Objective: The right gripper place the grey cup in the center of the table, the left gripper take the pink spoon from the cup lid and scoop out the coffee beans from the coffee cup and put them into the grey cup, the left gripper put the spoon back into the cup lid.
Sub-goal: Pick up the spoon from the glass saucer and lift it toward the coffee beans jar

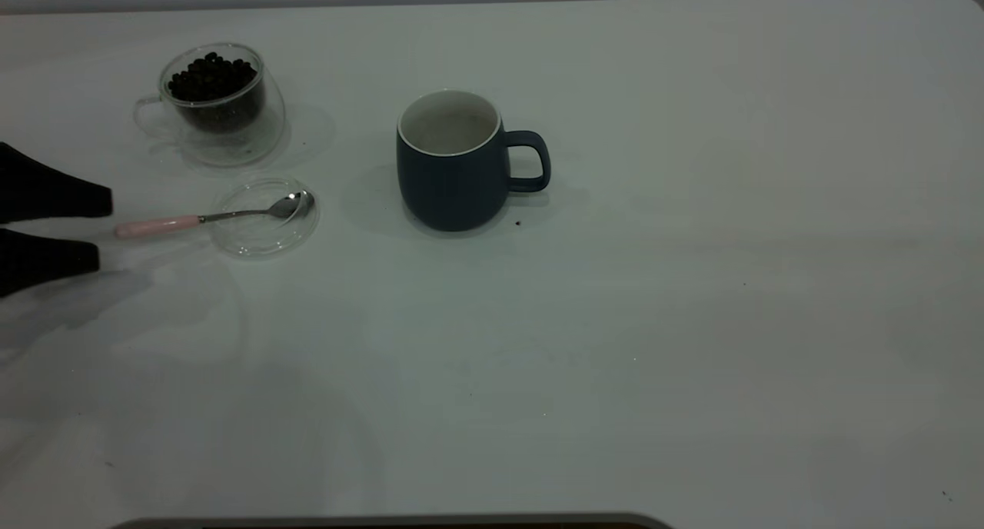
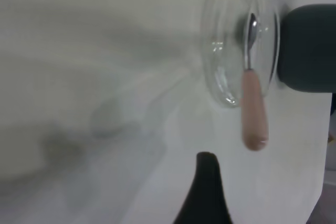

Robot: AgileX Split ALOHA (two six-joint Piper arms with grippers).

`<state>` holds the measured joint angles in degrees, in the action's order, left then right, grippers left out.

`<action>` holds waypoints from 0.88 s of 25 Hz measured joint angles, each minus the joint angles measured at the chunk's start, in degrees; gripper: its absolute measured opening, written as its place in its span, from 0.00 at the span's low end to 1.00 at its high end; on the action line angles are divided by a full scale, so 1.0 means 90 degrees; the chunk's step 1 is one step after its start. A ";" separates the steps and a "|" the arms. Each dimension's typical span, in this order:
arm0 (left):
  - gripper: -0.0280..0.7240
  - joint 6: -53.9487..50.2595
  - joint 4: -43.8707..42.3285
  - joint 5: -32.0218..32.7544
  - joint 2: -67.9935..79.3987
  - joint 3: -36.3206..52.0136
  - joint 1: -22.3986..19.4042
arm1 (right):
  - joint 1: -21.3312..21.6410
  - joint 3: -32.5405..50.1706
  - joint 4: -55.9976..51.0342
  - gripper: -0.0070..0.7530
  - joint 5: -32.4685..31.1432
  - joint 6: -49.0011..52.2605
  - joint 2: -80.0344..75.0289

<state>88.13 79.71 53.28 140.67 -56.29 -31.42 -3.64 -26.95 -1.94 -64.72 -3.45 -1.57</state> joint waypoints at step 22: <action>0.65 0.0777 0.1317 0.0012 0.0354 -0.0081 0.0823 | 0.0000 0.0000 0.0000 0.79 0.0000 0.0000 0.0000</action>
<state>95.13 91.56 53.39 143.86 -57.02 -24.02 -3.64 -26.95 -1.94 -64.72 -3.45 -1.57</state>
